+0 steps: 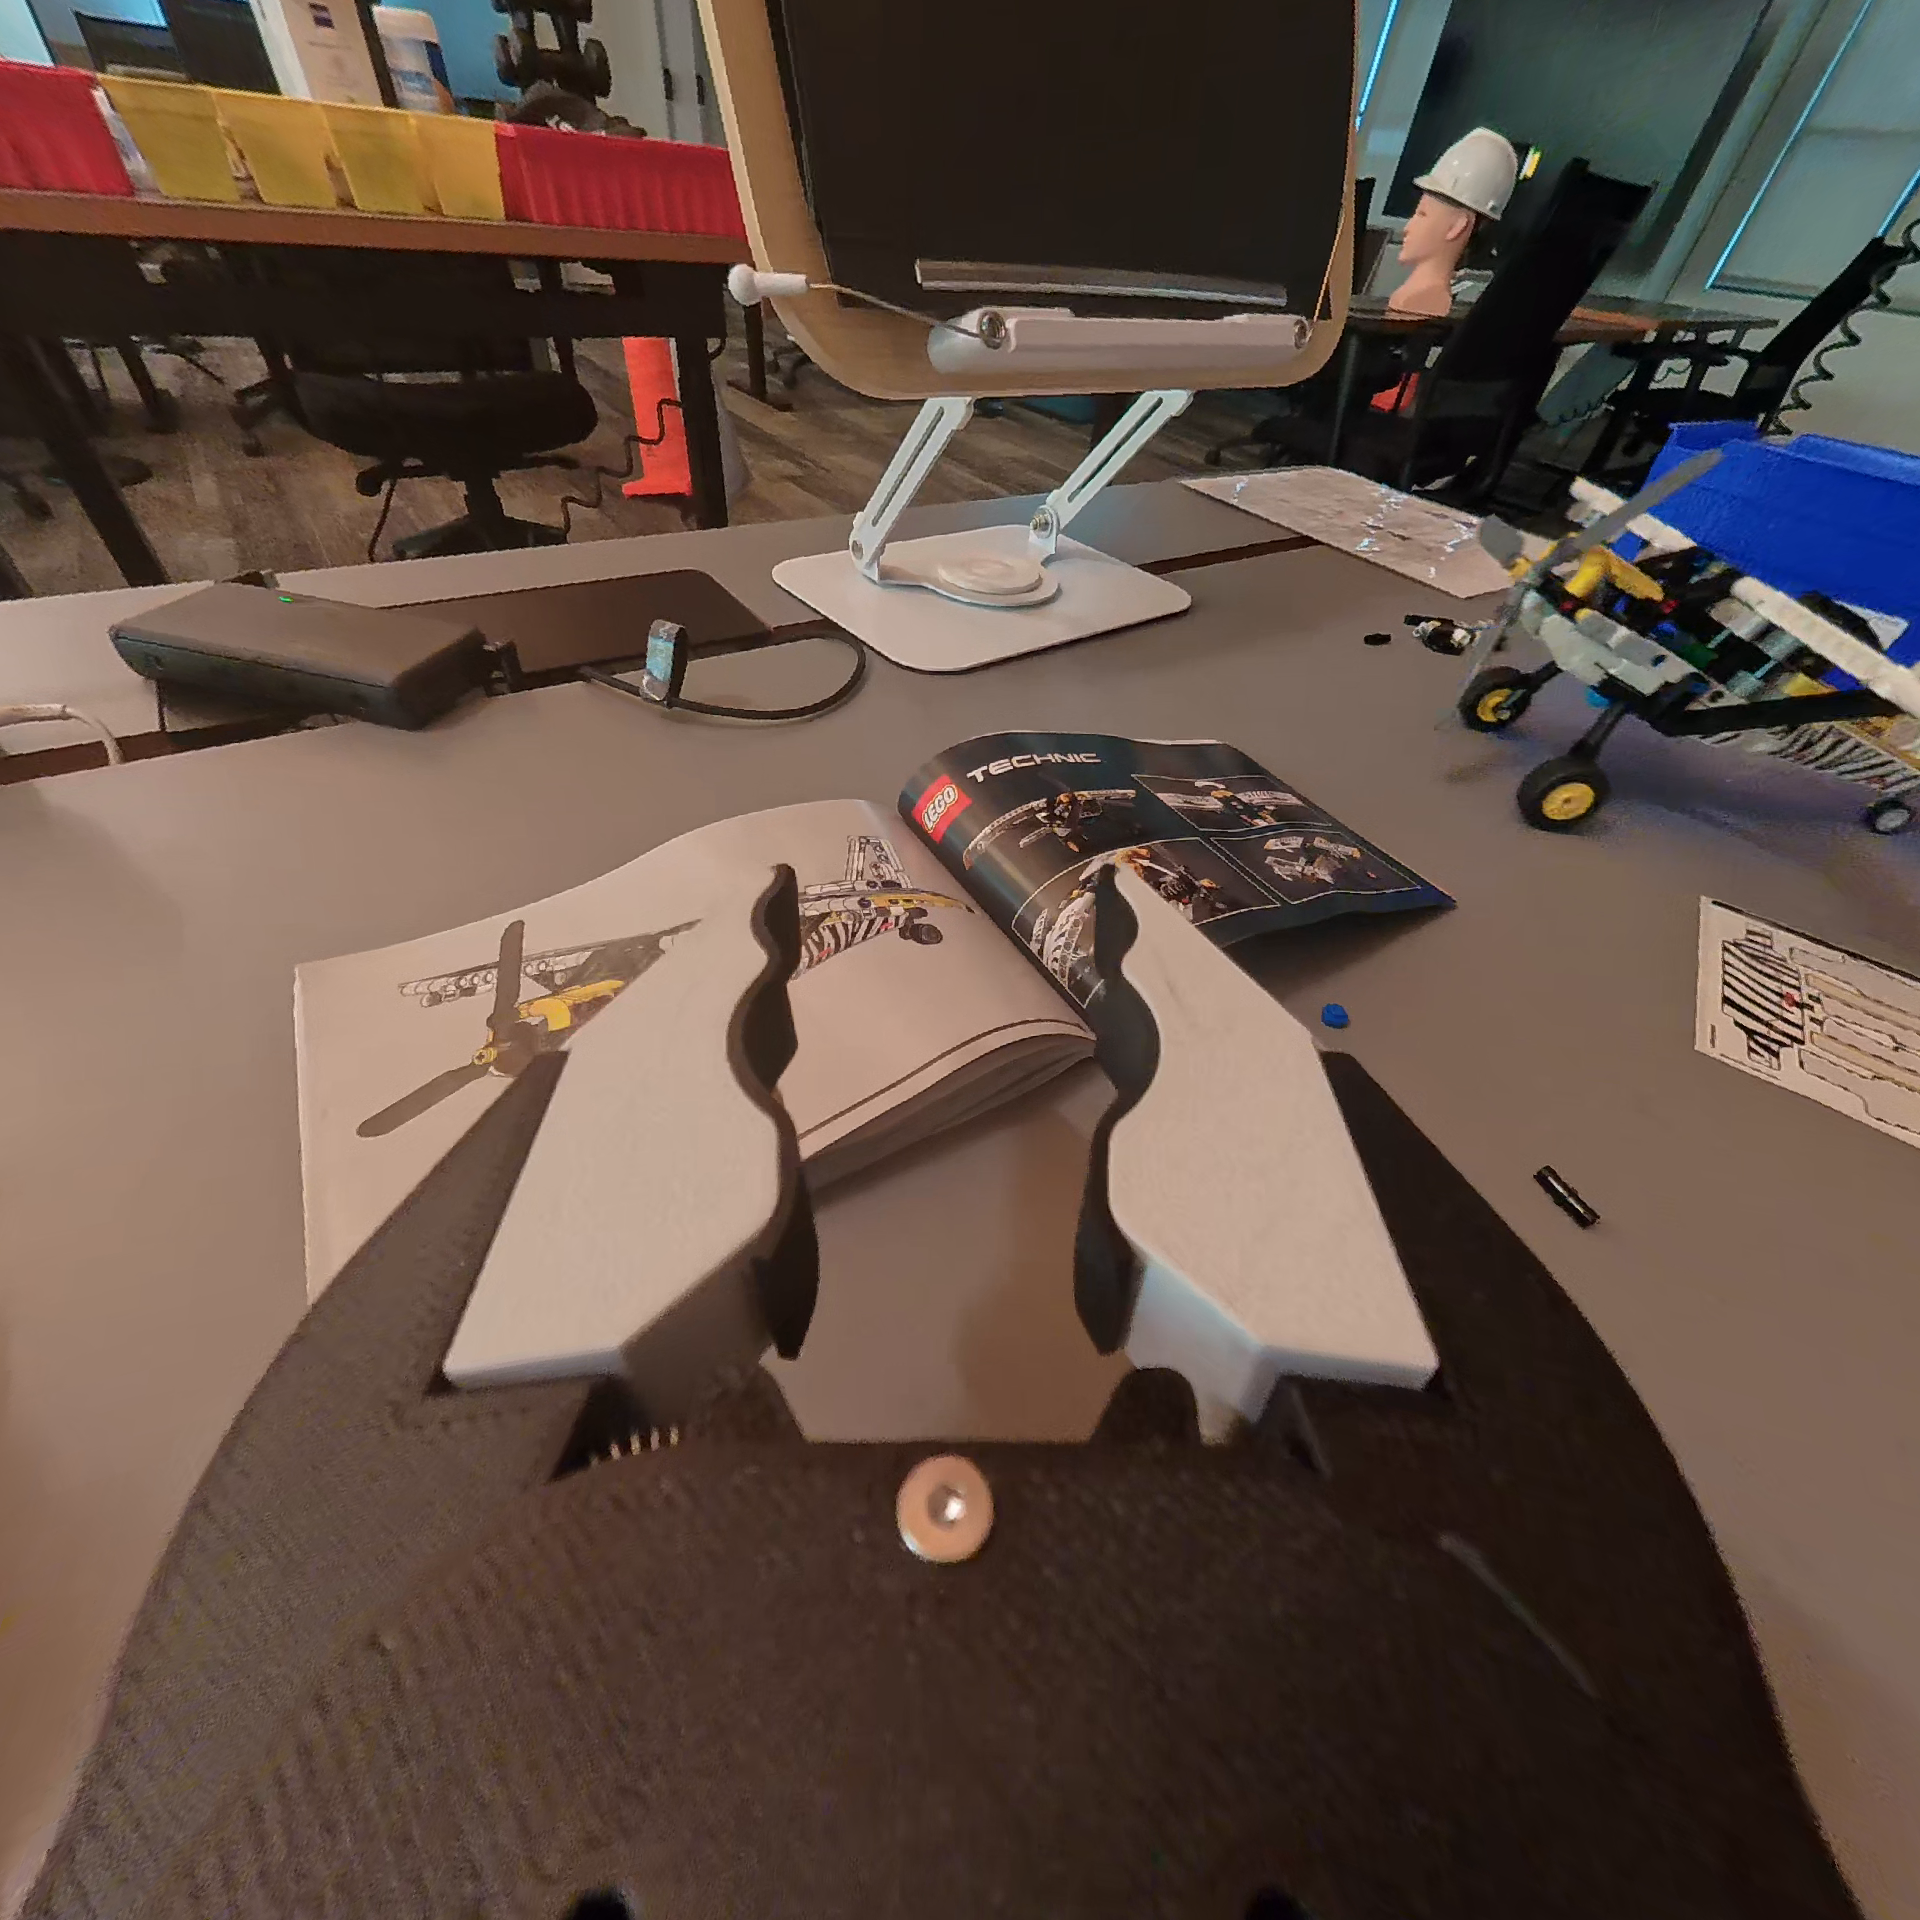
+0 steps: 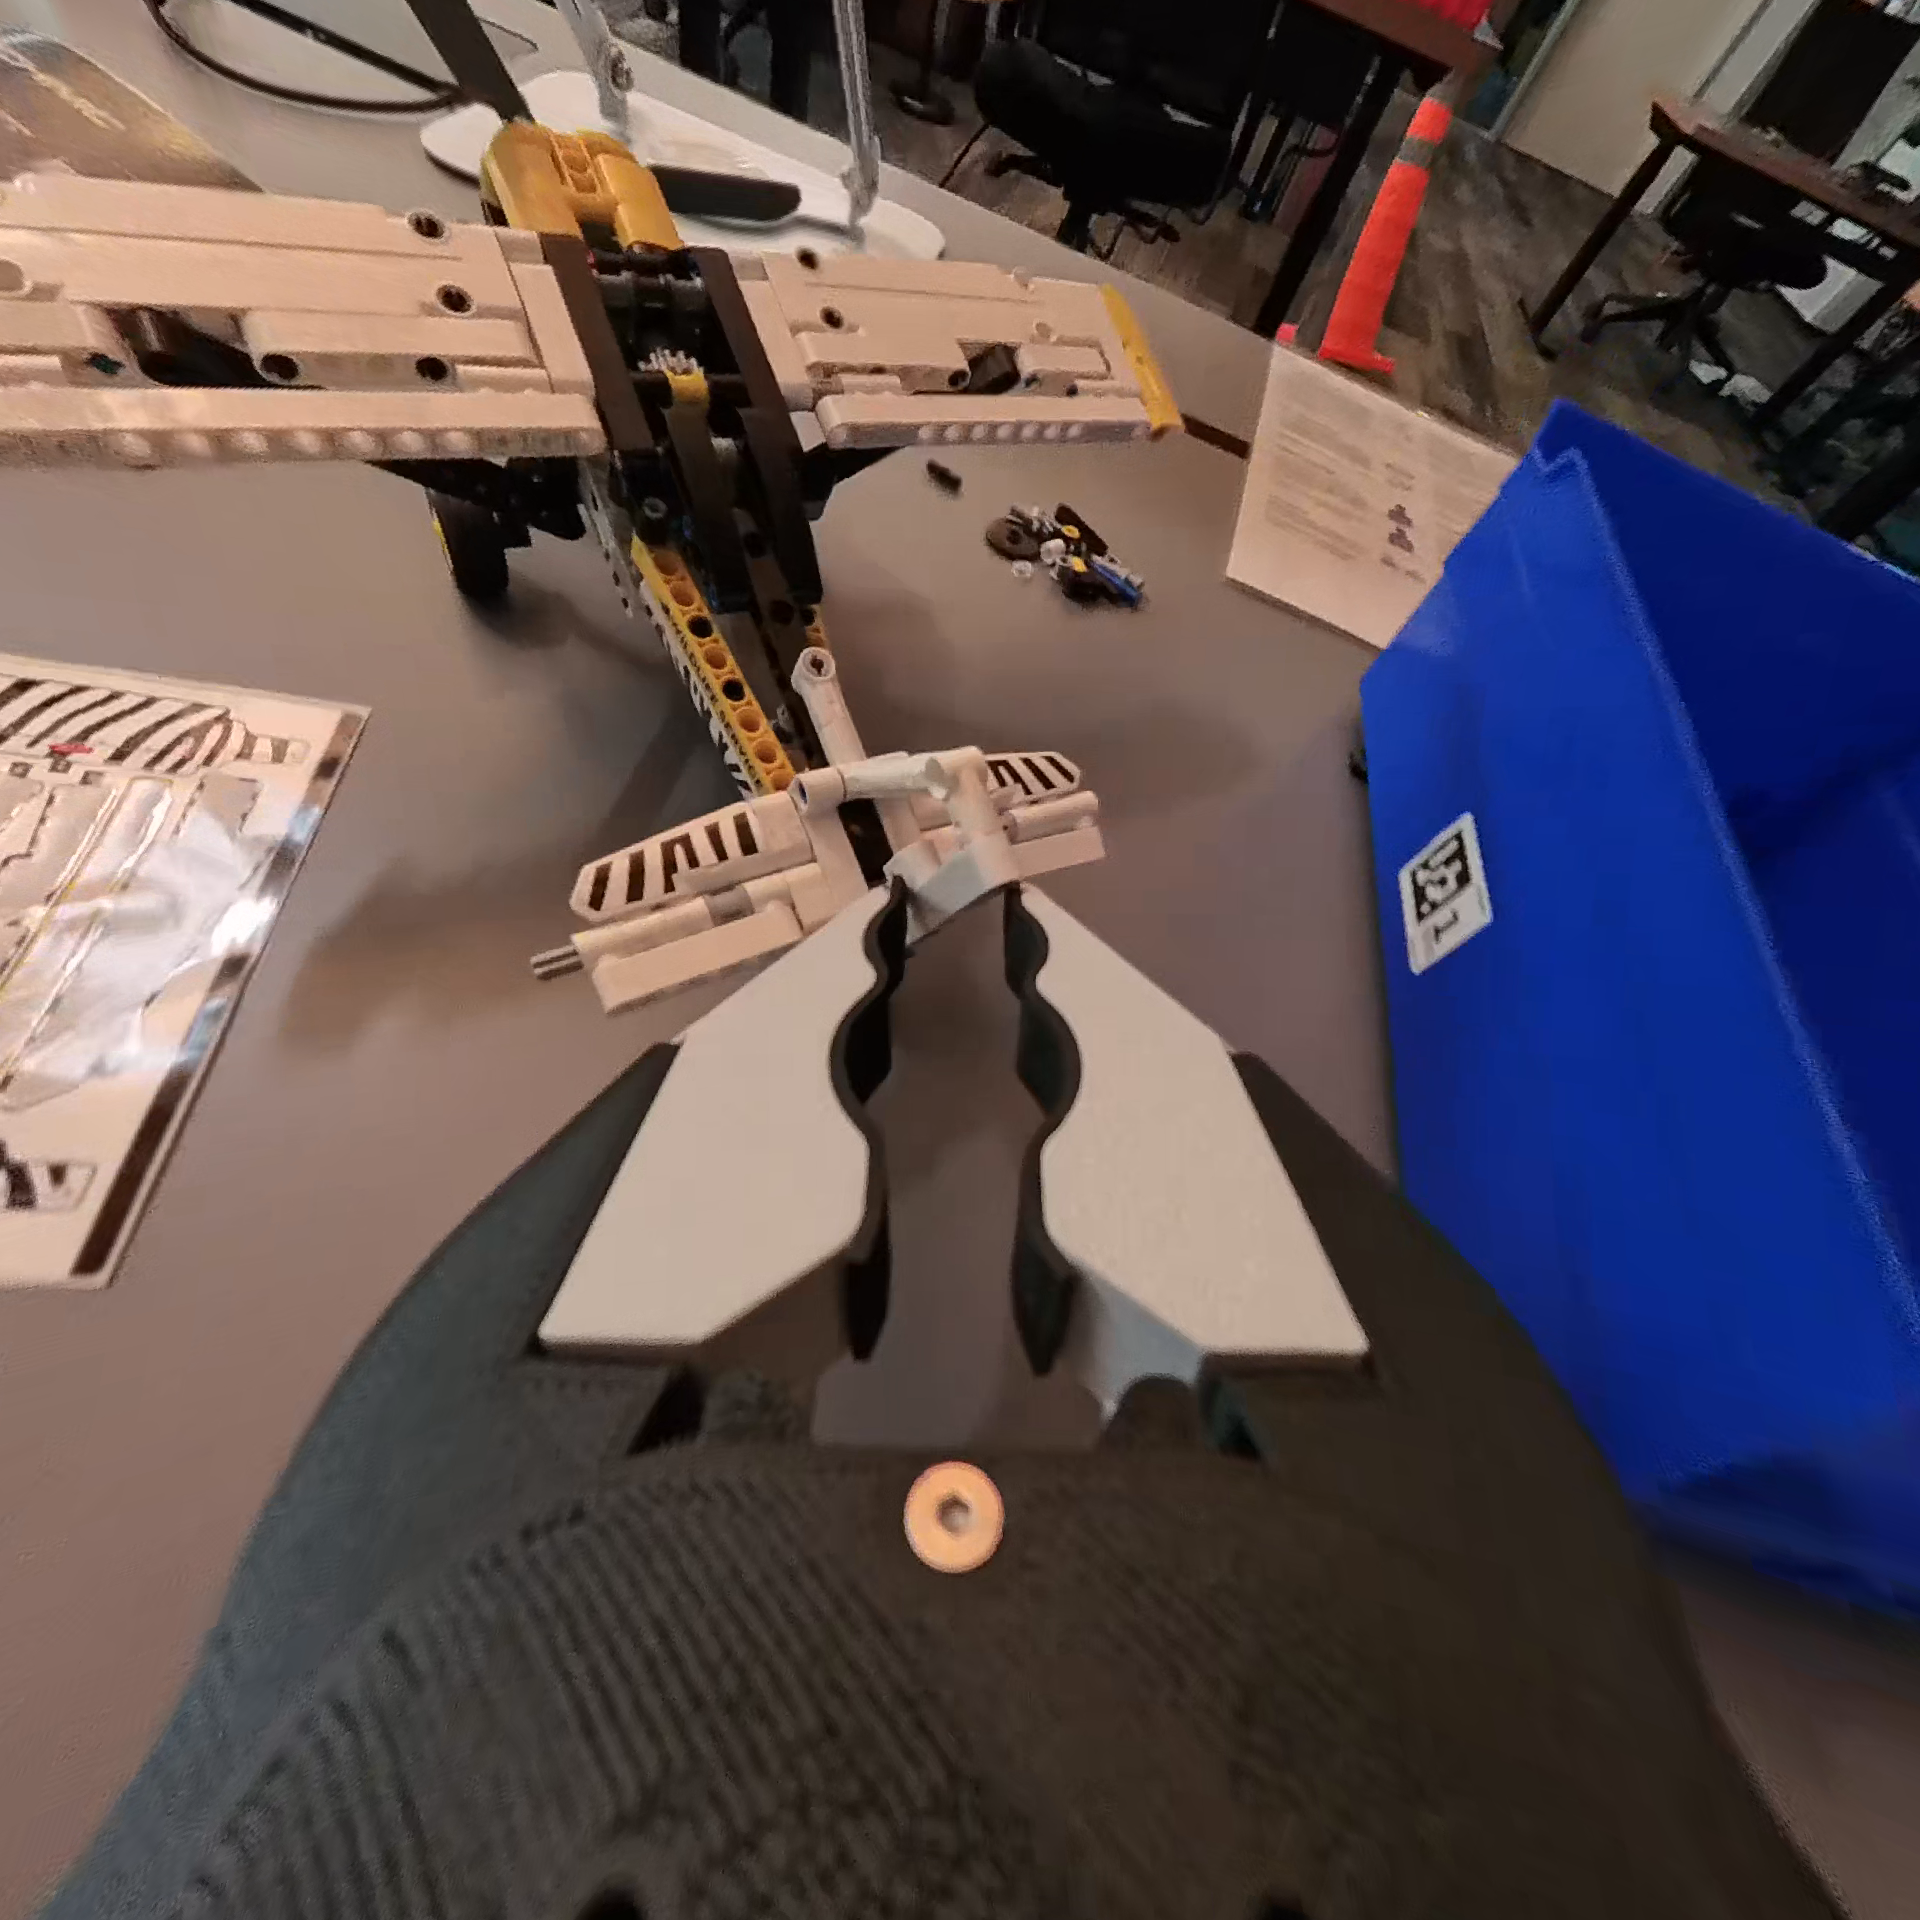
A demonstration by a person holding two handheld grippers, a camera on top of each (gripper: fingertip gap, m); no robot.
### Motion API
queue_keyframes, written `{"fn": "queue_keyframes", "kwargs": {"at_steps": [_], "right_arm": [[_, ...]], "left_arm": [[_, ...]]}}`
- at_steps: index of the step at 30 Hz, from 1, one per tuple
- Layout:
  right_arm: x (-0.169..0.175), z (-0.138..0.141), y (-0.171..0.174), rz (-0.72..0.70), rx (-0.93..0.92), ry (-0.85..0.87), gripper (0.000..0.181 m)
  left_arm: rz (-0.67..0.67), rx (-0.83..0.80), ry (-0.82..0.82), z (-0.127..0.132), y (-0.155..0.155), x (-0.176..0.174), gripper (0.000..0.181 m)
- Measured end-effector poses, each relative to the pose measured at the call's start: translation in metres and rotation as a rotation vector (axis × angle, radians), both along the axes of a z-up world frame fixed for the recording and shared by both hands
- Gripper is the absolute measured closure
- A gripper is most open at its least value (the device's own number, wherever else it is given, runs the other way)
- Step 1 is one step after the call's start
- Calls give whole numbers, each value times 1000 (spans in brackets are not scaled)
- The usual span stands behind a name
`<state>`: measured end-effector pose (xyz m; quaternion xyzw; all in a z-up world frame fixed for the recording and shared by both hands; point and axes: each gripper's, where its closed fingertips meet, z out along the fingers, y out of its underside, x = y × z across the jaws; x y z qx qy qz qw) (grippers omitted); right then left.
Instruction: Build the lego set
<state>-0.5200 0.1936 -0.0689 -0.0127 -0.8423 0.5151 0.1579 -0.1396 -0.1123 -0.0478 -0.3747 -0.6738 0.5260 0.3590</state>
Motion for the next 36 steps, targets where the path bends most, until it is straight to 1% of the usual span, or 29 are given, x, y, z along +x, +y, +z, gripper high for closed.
{"fn": "queue_keyframes", "kwargs": {"at_steps": [5, 9, 12, 13, 15, 18, 19, 21, 25, 26, 27, 29, 31, 33, 36], "right_arm": [[-5, 0, -31, -4, -37, -49, 166], [-25, 0, -52, -36, -16, -50, 166], [-32, -1, -61, -65, -37, -58, 164], [-33, -2, -62, -79, -61, -63, 160], [-32, -3, -56, -116, -116, -71, 142], [-20, 4, -38, -121, -172, -43, 128], [-17, 9, -30, -129, -200, -5, 127], [-10, 20, -14, -138, -256, 100, 135], [11, 50, 7, -123, -458, 315, 154], [14, 54, 9, -121, -484, 350, 156], [17, 55, 10, -115, -492, 366, 159], [22, 51, 8, -84, -466, 334, 165], [20, 48, 6, -84, -446, 285, 171], [19, 47, 5, -67, -449, 242, 170], [18, 55, 12, -61, -518, 209, 169]], "left_arm": [[-1, 1, 1, 0, 1, 0, 123], [-5, 9, 6, 0, 1, 0, 123], [-10, 4, 3, 1, 2, -1, 123], [-14, 3, 2, 1, 3, -2, 123], [-24, 6, -3, -1, 4, -5, 123], [-16, 5, 2, 0, 4, -4, 123], [-9, 3, 21, 2, 3, -2, 123], [3, 17, 65, 6, 0, 2, 123], [5, 64, 116, 7, -4, 6, 121], [24, 64, 115, 7, -7, 7, 116], [64, 47, 111, 8, -11, 11, 108], [175, -34, 101, 13, -22, 24, 93], [243, -87, 102, 20, -26, 35, 90], [249, -88, 111, 23, -25, 39, 92], [226, -28, 104, 16, -23, 39, 95]]}}
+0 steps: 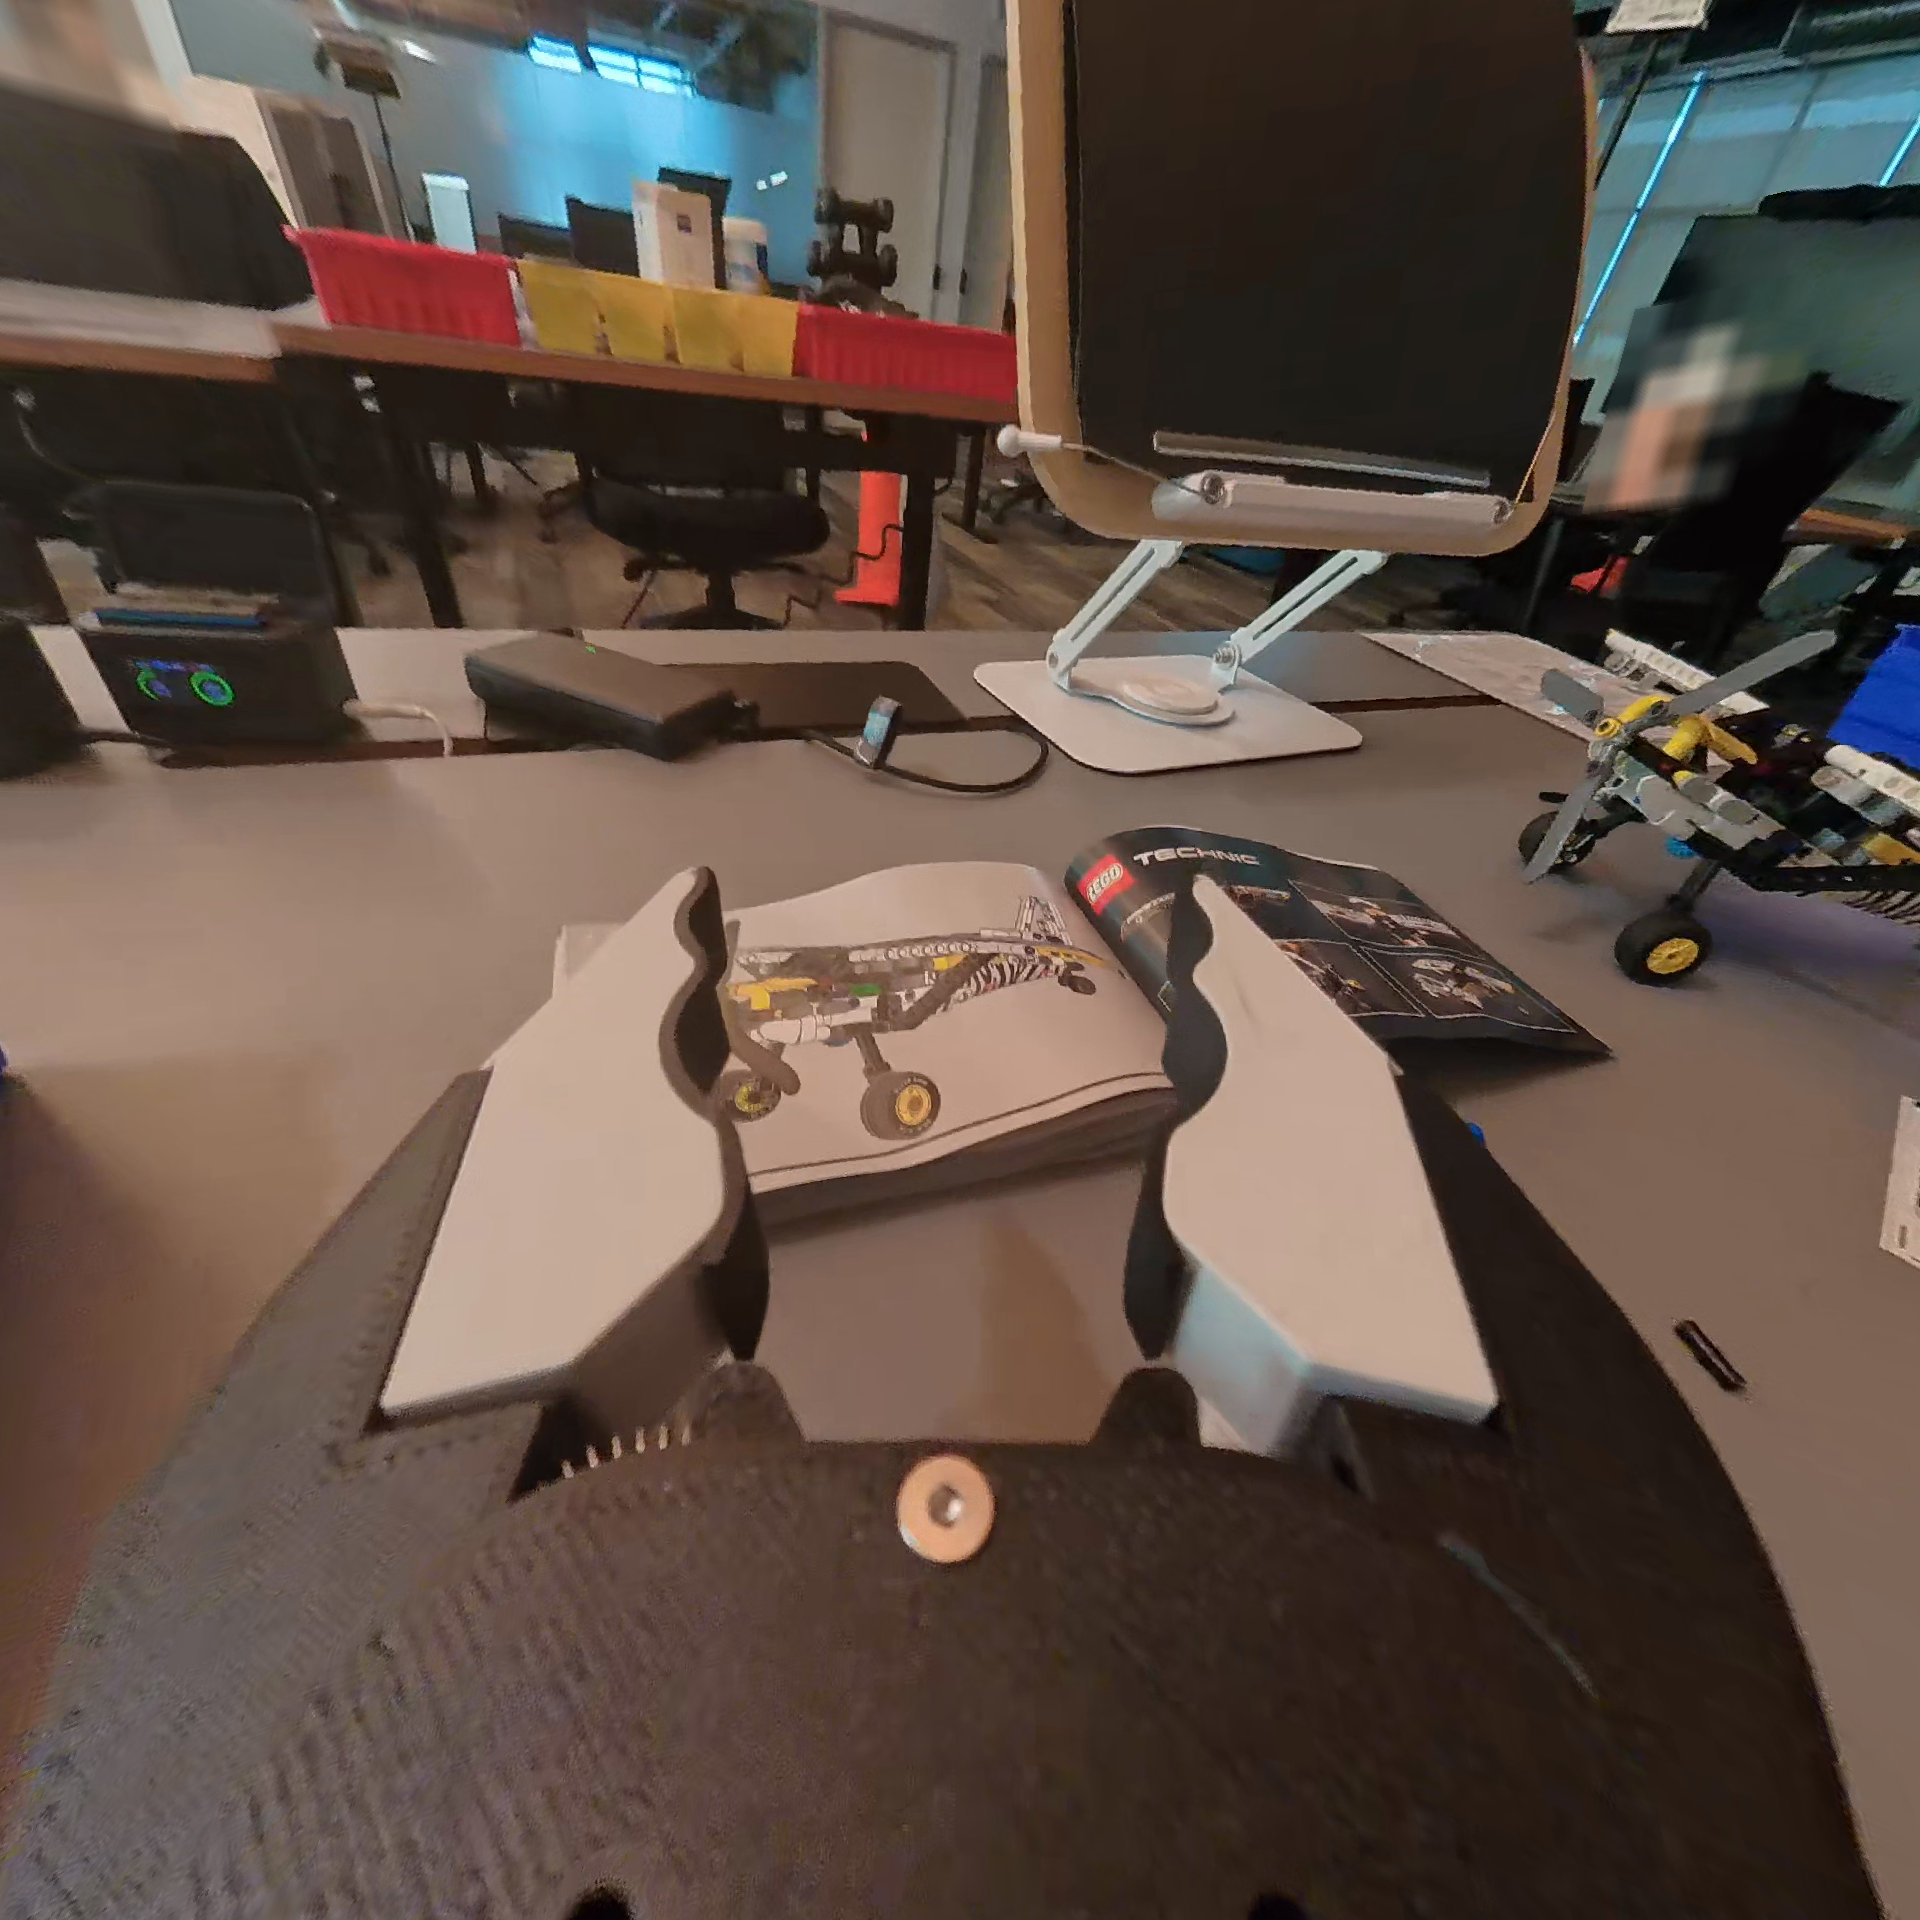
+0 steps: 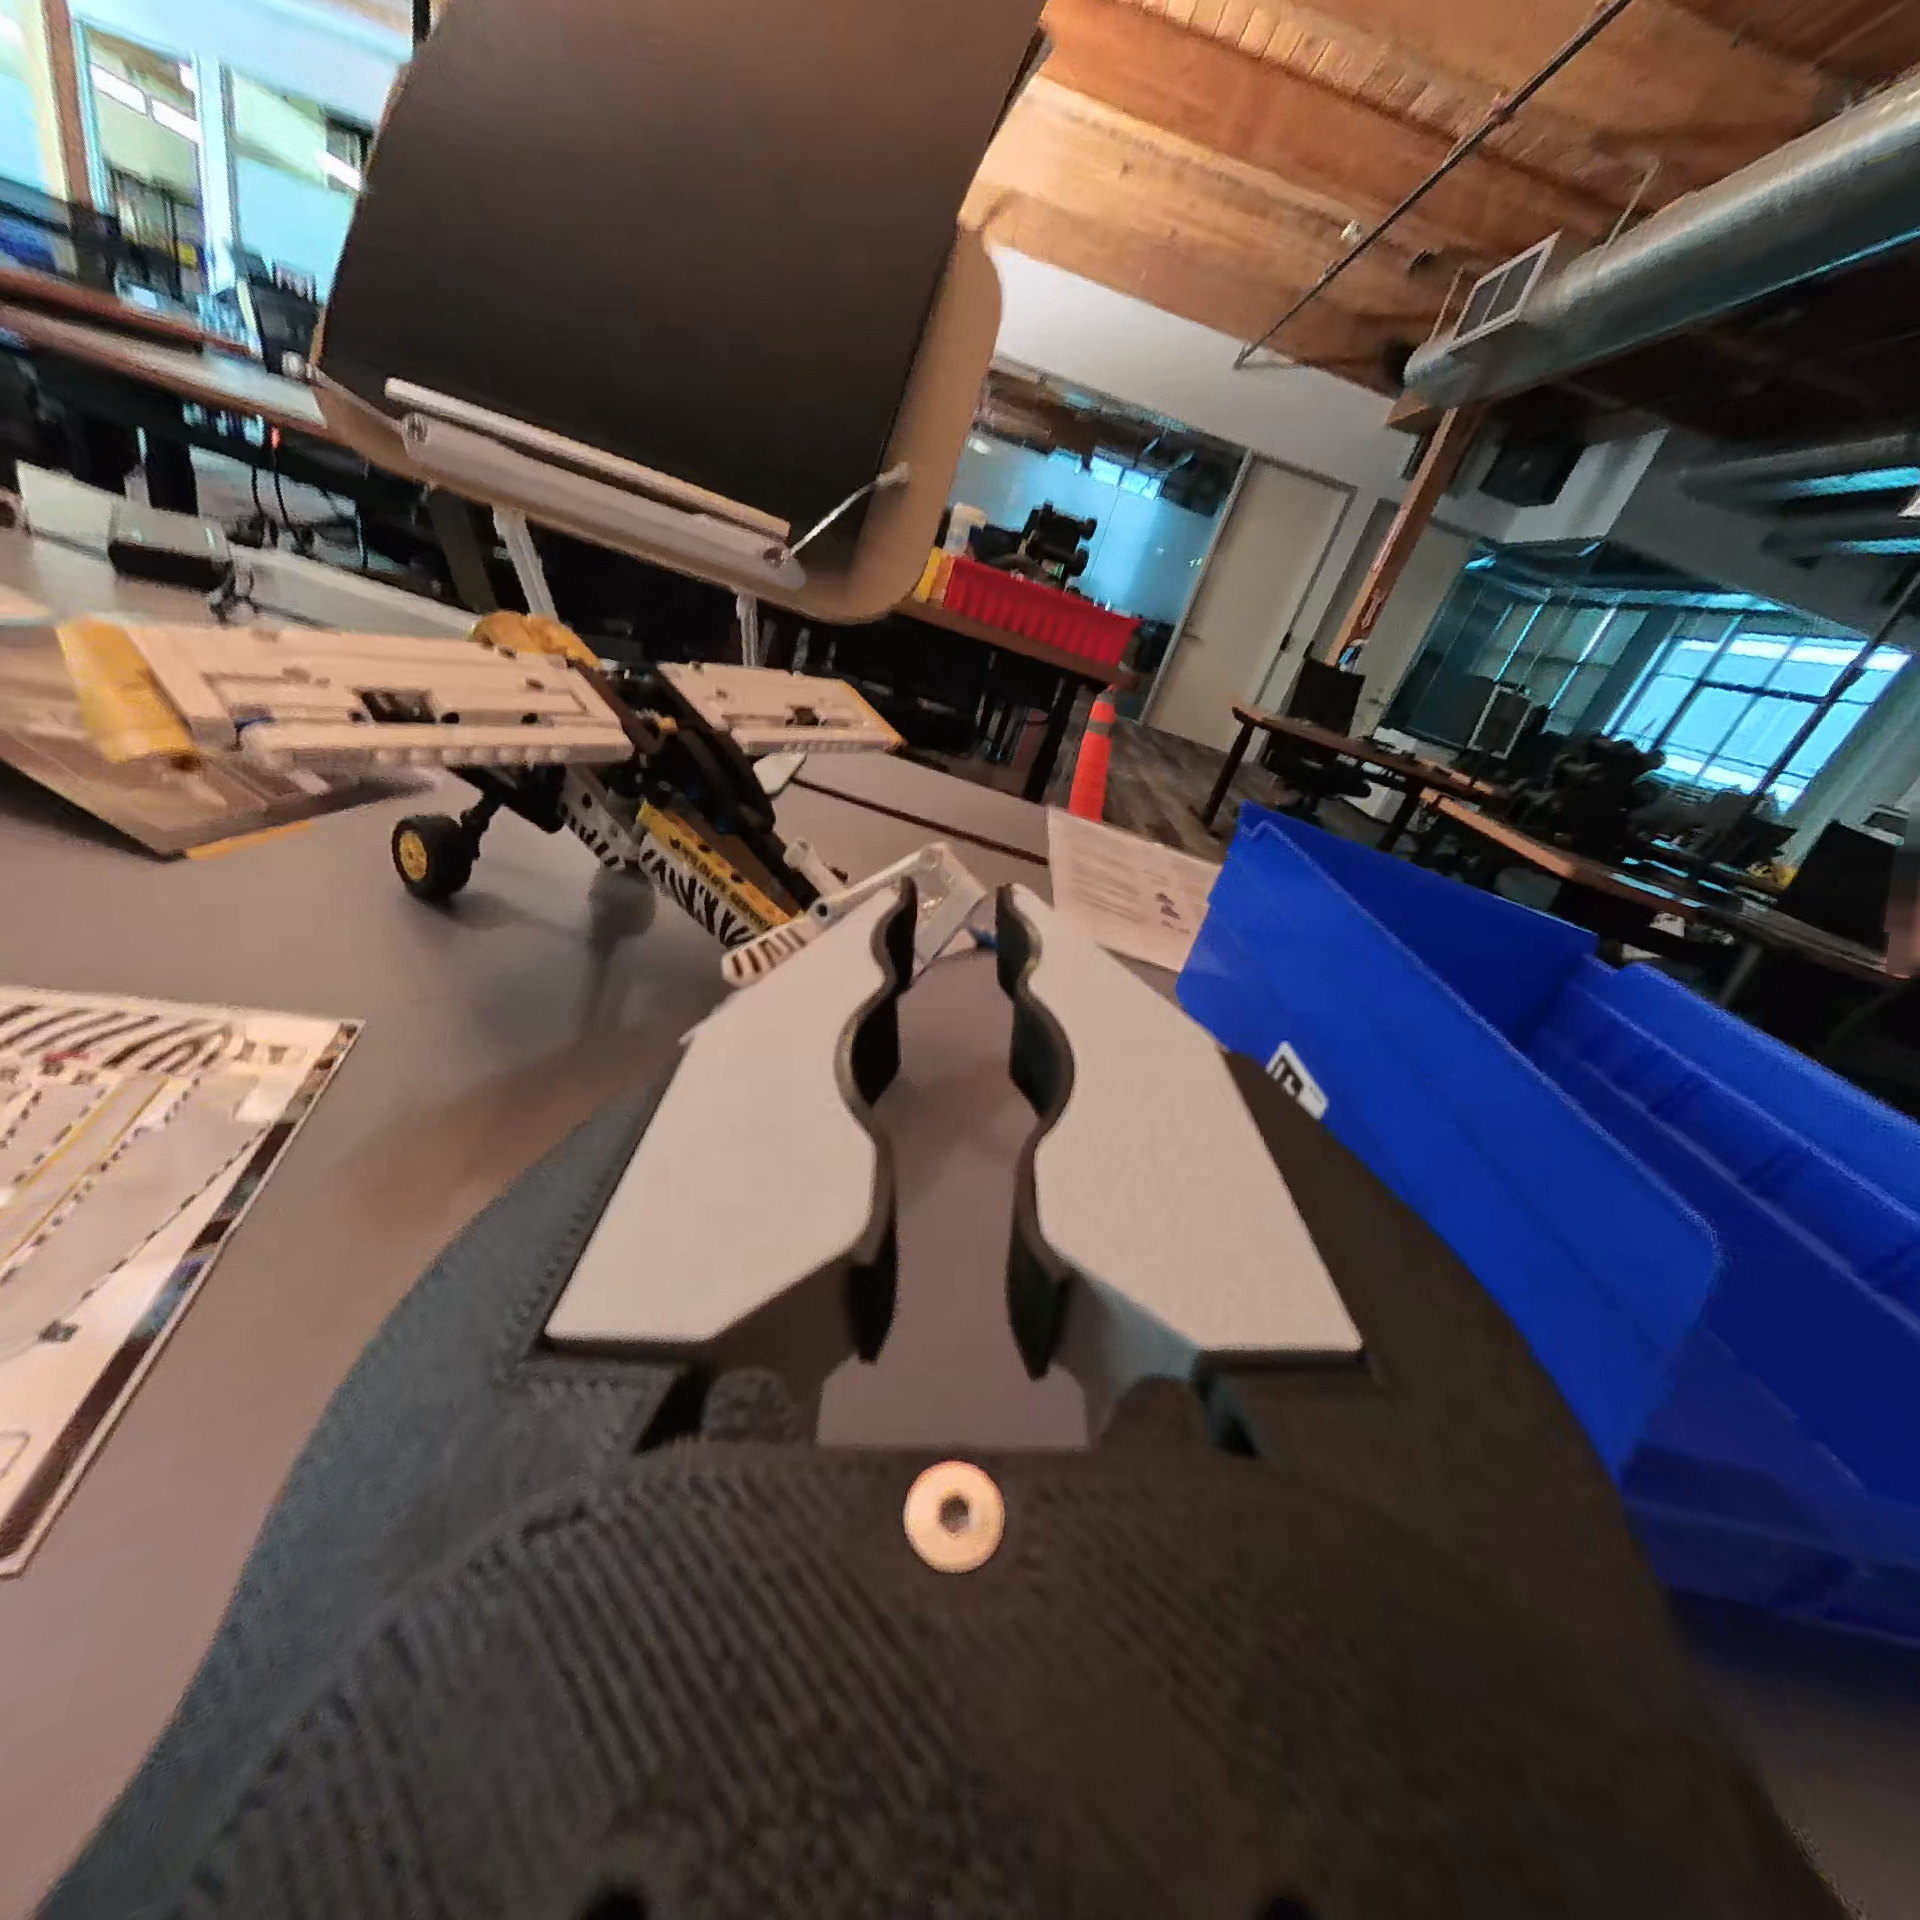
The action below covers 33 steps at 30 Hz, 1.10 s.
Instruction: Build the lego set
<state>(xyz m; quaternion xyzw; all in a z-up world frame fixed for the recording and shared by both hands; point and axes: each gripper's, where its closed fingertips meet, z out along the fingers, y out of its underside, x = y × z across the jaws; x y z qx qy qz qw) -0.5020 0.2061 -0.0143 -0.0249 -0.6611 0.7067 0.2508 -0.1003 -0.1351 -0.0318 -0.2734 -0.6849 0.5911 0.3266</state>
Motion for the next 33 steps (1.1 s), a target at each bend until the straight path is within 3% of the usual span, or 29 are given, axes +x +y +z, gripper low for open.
{"fn": "queue_keyframes", "kwargs": {"at_steps": [15, 33], "right_arm": [[-9, 34, 31, 230, -417, -279, 170], [0, 33, 22, 265, -378, -262, 169]], "left_arm": [[37, 53, -20, -10, -10, 7, 98], [-4, 124, -90, -24, -12, -3, 98]]}}
